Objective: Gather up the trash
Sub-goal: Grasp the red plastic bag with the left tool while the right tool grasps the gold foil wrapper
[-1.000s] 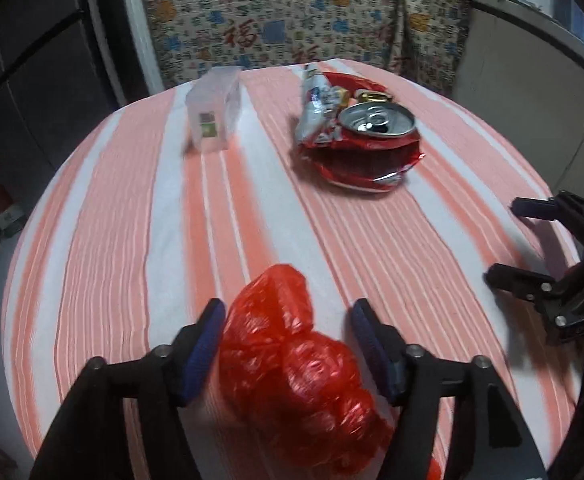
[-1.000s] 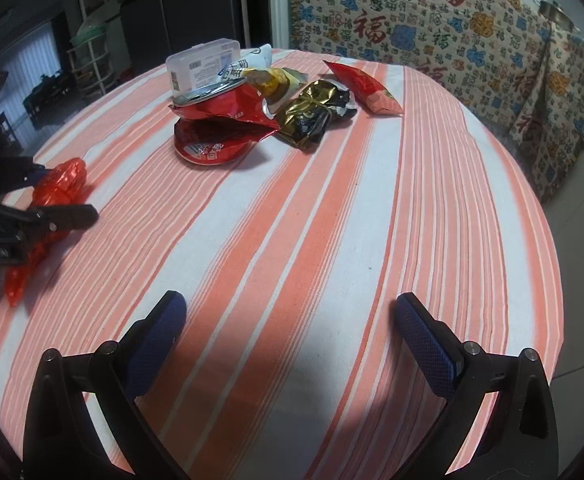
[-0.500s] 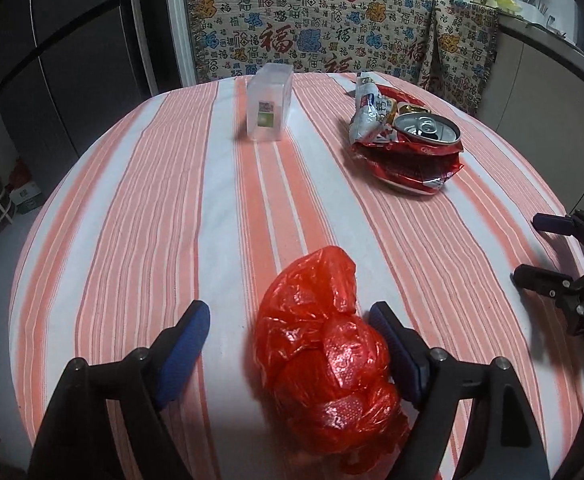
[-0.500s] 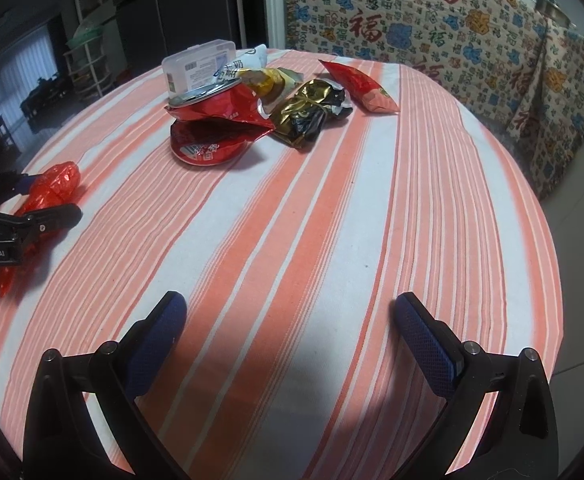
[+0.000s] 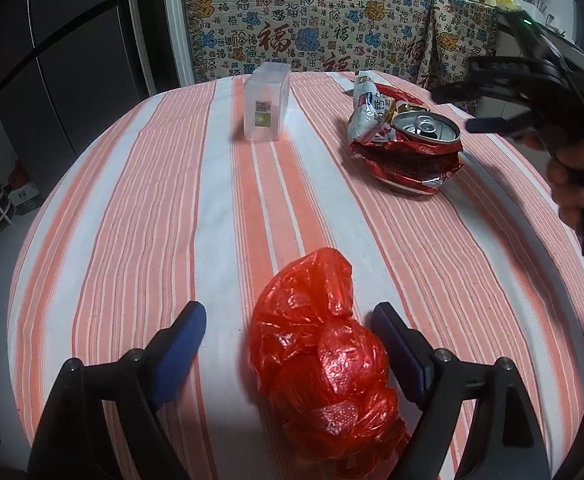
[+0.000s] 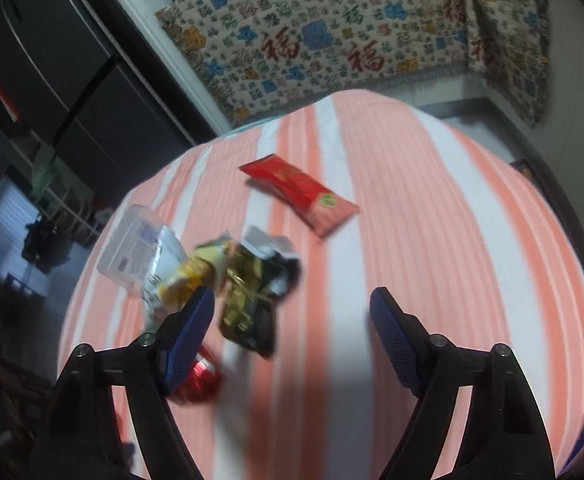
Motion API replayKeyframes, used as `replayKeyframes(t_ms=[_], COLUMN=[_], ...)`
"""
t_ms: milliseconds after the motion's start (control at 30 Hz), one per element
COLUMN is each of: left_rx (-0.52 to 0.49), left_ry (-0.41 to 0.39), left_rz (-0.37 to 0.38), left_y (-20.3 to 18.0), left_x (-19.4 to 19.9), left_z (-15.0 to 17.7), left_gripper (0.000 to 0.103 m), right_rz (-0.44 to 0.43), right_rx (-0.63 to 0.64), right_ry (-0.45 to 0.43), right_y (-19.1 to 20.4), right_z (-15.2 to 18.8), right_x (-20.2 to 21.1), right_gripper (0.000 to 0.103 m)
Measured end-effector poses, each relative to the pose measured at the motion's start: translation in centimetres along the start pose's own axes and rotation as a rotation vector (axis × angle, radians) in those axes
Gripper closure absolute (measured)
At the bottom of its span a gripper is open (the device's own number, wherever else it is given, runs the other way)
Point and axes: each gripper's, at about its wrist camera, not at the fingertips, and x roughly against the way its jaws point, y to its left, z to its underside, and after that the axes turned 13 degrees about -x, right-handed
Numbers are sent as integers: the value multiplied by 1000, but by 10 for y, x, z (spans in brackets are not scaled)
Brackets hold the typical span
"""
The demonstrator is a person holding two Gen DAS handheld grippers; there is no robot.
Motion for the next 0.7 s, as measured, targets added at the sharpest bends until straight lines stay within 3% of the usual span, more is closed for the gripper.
replayKeyframes(t_ms=[167,233,300,533,700], left_rx=[0,0,1,-10,58], left_ry=[0,0,0,8,-4], left_rz=[0,0,1,2,91], left_y=[0,0,0,6,31], left_x=[0,0,0,6,21], left_z=[0,0,0,1,9], left_gripper=[15,15,15,15,15], right_rz=[115,90,95,128,131], right_rx=[83,117,159,267,329], right_ry=[79,91,85,113,150], right_y=[23,22,19,-15,-26], right_z=[2,7,13,60,100], right_x=[-39,-42,-34,25,59], right_gripper=[32,48,54,55,53])
